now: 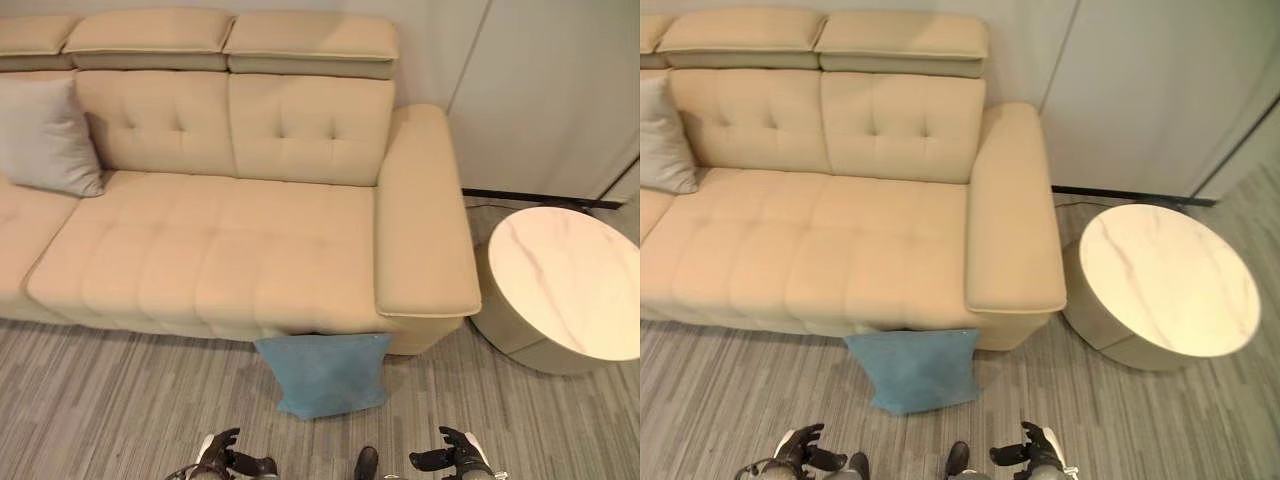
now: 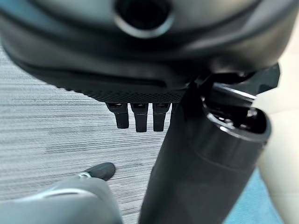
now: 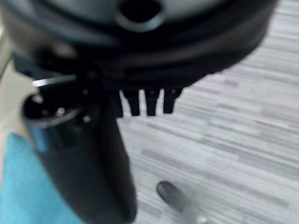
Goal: Pick up all the scattered cushions and arrange them neatly on the sofa.
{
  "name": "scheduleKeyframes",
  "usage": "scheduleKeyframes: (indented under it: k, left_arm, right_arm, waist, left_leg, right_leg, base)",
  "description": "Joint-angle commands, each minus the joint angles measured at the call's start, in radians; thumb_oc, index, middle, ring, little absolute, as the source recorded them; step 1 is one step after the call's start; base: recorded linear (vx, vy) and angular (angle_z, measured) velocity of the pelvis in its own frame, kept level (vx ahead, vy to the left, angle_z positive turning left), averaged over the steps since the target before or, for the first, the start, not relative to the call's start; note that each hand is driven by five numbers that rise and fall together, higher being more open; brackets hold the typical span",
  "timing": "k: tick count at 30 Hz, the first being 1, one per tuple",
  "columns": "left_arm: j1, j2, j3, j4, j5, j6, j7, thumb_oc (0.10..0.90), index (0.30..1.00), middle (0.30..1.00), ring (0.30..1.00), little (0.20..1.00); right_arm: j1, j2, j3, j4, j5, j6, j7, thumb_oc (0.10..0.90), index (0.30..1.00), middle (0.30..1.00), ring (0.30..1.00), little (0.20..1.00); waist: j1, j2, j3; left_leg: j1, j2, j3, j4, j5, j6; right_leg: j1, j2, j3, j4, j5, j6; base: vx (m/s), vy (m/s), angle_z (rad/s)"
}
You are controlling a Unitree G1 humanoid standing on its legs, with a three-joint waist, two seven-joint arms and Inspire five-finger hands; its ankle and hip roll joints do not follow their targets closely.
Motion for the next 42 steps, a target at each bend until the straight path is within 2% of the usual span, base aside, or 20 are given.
scheduleKeyframes:
  k: [1, 5, 11, 12, 13, 16, 17, 20, 22, 24, 26, 27, 28, 30, 32, 38, 40, 42]
  left_arm:
    - [-0.034, -0.001, -0.025, -0.003, -0.016, -0.030, 0.011, 0.800, 0.900, 0.900, 0.900, 0.900]
    - [-0.028, 0.002, -0.026, 0.004, -0.010, -0.024, 0.014, 0.800, 0.900, 0.900, 0.900, 0.900]
    - [-0.029, 0.003, -0.026, 0.004, -0.013, -0.023, 0.014, 0.800, 0.900, 0.900, 0.900, 0.900]
    - [-0.082, 0.056, -0.004, -0.010, -0.044, -0.028, 0.035, 0.800, 0.900, 0.900, 0.900, 0.900]
    - [-0.109, 0.073, 0.006, -0.020, -0.077, -0.042, 0.052, 0.800, 0.900, 0.900, 0.900, 0.900]
    - [-0.109, 0.073, 0.006, -0.020, -0.077, -0.042, 0.052, 0.800, 0.900, 0.900, 0.900, 0.900]
    - [-0.156, 0.083, 0.009, -0.064, -0.149, -0.079, 0.079, 0.800, 0.900, 0.900, 0.900, 0.900]
    - [-0.186, 0.090, 0.007, -0.094, -0.188, -0.097, 0.093, 0.800, 0.900, 0.900, 0.900, 0.900]
    - [-0.231, 0.102, 0.006, -0.137, -0.230, -0.118, 0.117, 0.800, 0.900, 0.900, 0.900, 0.900]
    - [-0.233, 0.102, 0.007, -0.136, -0.231, -0.118, 0.117, 0.800, 0.900, 0.900, 0.900, 0.900]
    - [-0.276, 0.118, 0.010, -0.208, -0.270, -0.144, 0.145, 0.800, 0.900, 0.900, 0.900, 0.900]
    - [-0.276, 0.118, 0.010, -0.208, -0.270, -0.144, 0.145, 0.800, 0.900, 0.900, 0.900, 0.900]
    - [-0.325, 0.145, 0.020, -0.249, -0.310, -0.159, 0.169, 0.800, 0.900, 0.900, 0.900, 0.900]
    - [-0.338, 0.152, 0.021, -0.261, -0.313, -0.160, 0.173, 0.800, 0.900, 0.900, 0.900, 0.900]
    - [-0.385, 0.172, 0.020, -0.277, -0.319, -0.163, 0.186, 0.800, 0.900, 0.900, 0.900, 0.900]
    - [-0.486, 0.214, 0.008, -0.285, -0.322, -0.165, 0.202, 0.800, 0.900, 0.900, 0.900, 0.900]
    - [-0.489, 0.215, 0.008, -0.284, -0.323, -0.166, 0.202, 0.800, 0.900, 0.900, 0.900, 0.900]
    - [-0.549, 0.242, 0.000, -0.305, -0.332, -0.169, 0.211, 0.800, 0.900, 0.900, 0.900, 0.900]
  right_arm:
    - [-0.018, -0.030, 0.009, 0.033, 0.015, -0.016, -0.043, 0.800, 0.900, 0.900, 0.900, 0.900]
    - [-0.017, -0.029, 0.013, 0.039, 0.005, -0.009, -0.049, 0.800, 0.900, 0.900, 0.900, 0.900]
    - [-0.020, -0.029, 0.015, 0.038, 0.003, -0.010, -0.052, 0.800, 0.900, 0.900, 0.900, 0.900]
    - [-0.035, -0.058, 0.033, -0.039, 0.020, -0.018, -0.055, 0.800, 0.900, 0.900, 0.900, 0.900]
    - [-0.068, -0.061, 0.038, -0.032, 0.037, -0.015, -0.061, 0.800, 0.900, 0.900, 0.900, 0.900]
    - [-0.068, -0.061, 0.038, -0.032, 0.037, -0.015, -0.061, 0.800, 0.900, 0.900, 0.900, 0.900]
    - [-0.137, -0.081, 0.037, -0.040, 0.070, -0.020, -0.080, 0.800, 0.900, 0.900, 0.900, 0.900]
    - [-0.181, -0.088, 0.042, -0.063, 0.087, -0.028, -0.095, 0.800, 0.900, 0.900, 0.900, 0.900]
    - [-0.242, -0.096, 0.053, -0.103, 0.105, -0.038, -0.117, 0.800, 0.900, 0.900, 0.900, 0.900]
    - [-0.244, -0.096, 0.053, -0.103, 0.105, -0.038, -0.117, 0.800, 0.900, 0.900, 0.900, 0.900]
    - [-0.307, -0.109, 0.066, -0.182, 0.112, -0.047, -0.153, 0.800, 0.900, 0.900, 0.900, 0.900]
    - [-0.307, -0.109, 0.066, -0.182, 0.112, -0.047, -0.153, 0.800, 0.900, 0.900, 0.900, 0.900]
    - [-0.381, -0.135, 0.071, -0.241, 0.117, -0.054, -0.185, 0.800, 0.900, 0.900, 0.900, 0.900]
    - [-0.399, -0.141, 0.071, -0.252, 0.116, -0.055, -0.193, 0.800, 0.900, 0.900, 0.900, 0.900]
    - [-0.461, -0.163, 0.067, -0.288, 0.121, -0.062, -0.219, 0.800, 0.900, 0.900, 0.900, 0.900]
    - [-0.581, -0.201, 0.056, -0.325, 0.152, -0.083, -0.260, 0.800, 0.900, 0.900, 0.900, 0.900]
    - [-0.584, -0.201, 0.056, -0.324, 0.153, -0.083, -0.260, 0.800, 0.900, 0.900, 0.900, 0.900]
    - [-0.653, -0.224, 0.057, -0.345, 0.165, -0.091, -0.282, 0.800, 0.900, 0.900, 0.900, 0.900]
  waist:
    - [-0.004, -0.058, 0.034]
    - [-0.008, -0.040, 0.028]
    - [-0.008, -0.038, 0.028]
    - [-0.016, -0.064, 0.077]
    - [-0.006, -0.067, 0.098]
    - [-0.006, -0.067, 0.098]
    - [0.012, -0.058, 0.122]
    - [0.017, -0.056, 0.140]
    - [0.020, -0.050, 0.160]
    - [0.020, -0.050, 0.155]
    - [0.018, -0.047, 0.182]
    - [0.018, -0.047, 0.181]
    - [0.014, -0.046, 0.203]
    - [0.012, -0.046, 0.197]
    - [0.002, -0.043, 0.202]
    - [-0.011, -0.038, 0.201]
    - [-0.011, -0.038, 0.198]
    - [-0.016, -0.036, 0.202]
  left_leg:
    - [-0.033, -0.046, 0.094, 0.089, -0.157, 0.058]
    - [-0.026, -0.044, 0.126, -0.034, -0.123, 0.063]
    - [-0.023, -0.047, 0.119, -0.047, -0.120, 0.063]
    - [-0.072, -0.053, 0.106, -0.042, -0.139, 0.067]
    - [-0.135, -0.058, 0.102, -0.023, -0.140, 0.076]
    - [-0.135, -0.058, 0.102, -0.023, -0.140, 0.076]
    - [-0.244, -0.079, 0.090, -0.011, -0.126, 0.086]
    - [-0.300, -0.086, 0.086, -0.009, -0.111, 0.085]
    - [-0.378, -0.091, 0.082, -0.004, -0.099, 0.086]
    - [-0.387, -0.091, 0.082, -0.001, -0.100, 0.086]
    - [-0.480, -0.081, 0.078, 0.035, -0.100, 0.089]
    - [-0.481, -0.081, 0.078, 0.035, -0.101, 0.089]
    - [-0.584, -0.071, 0.067, 0.076, -0.101, 0.095]
    - [-0.623, -0.068, 0.060, 0.091, -0.103, 0.097]
    - [-0.707, -0.065, 0.047, 0.108, -0.100, 0.101]
    - [-0.828, -0.068, 0.035, 0.110, -0.093, 0.106]
    - [-0.834, -0.068, 0.035, 0.112, -0.093, 0.106]
    - [-0.906, -0.070, 0.030, 0.125, -0.095, 0.111]
  right_leg:
    - [-0.010, -0.085, 0.036, 0.056, -0.056, 0.077]
    - [-0.015, -0.073, 0.023, 0.068, -0.075, 0.080]
    - [-0.020, -0.070, 0.026, 0.073, -0.080, 0.081]
    - [-0.121, -0.080, 0.064, 0.155, -0.092, 0.080]
    - [-0.208, -0.103, 0.071, 0.221, -0.096, 0.078]
    - [-0.209, -0.103, 0.071, 0.221, -0.096, 0.078]
    - [-0.338, -0.128, 0.072, 0.276, -0.084, 0.080]
    - [-0.394, -0.137, 0.071, 0.287, -0.077, 0.083]
    - [-0.476, -0.148, 0.072, 0.302, -0.067, 0.086]
    - [-0.485, -0.149, 0.073, 0.306, -0.068, 0.086]
    - [-0.578, -0.159, 0.085, 0.332, -0.061, 0.086]
    - [-0.579, -0.159, 0.085, 0.333, -0.062, 0.086]
    - [-0.680, -0.167, 0.102, 0.364, -0.056, 0.086]
    - [-0.714, -0.168, 0.108, 0.369, -0.057, 0.084]
    - [-0.797, -0.175, 0.123, 0.388, -0.057, 0.082]
    - [-0.933, -0.185, 0.147, 0.412, -0.053, 0.086]
    - [-0.940, -0.186, 0.147, 0.415, -0.053, 0.086]
    - [-1.012, -0.192, 0.161, 0.429, -0.048, 0.092]
  base:
    - [0.09, -0.067, 0.41]
    - [0.07, 0.039, 0.35]
    - [0.01, 0.015, -0.21]
    - [-0.15, 0.060, 0.32]
    - [-0.15, 0.060, 0.14]
    - [-0.08, 0.041, -0.06]
    - [-0.16, 0.090, 0.09]
    - [-0.14, 0.036, 0.19]
    - [-0.12, 0.007, 0.31]
    - [-0.09, 0.008, 0.03]
    - [-0.14, 0.021, 0.01]
    - [-0.16, 0.002, -0.05]
    - [-0.13, -0.012, -0.07]
    - [-0.09, -0.012, -0.01]
    - [-0.05, -0.006, 0.05]
    - [-0.01, 0.004, 0.02]
    - [0.00, 0.000, 0.00]
    - [0.00, 0.000, 0.00]
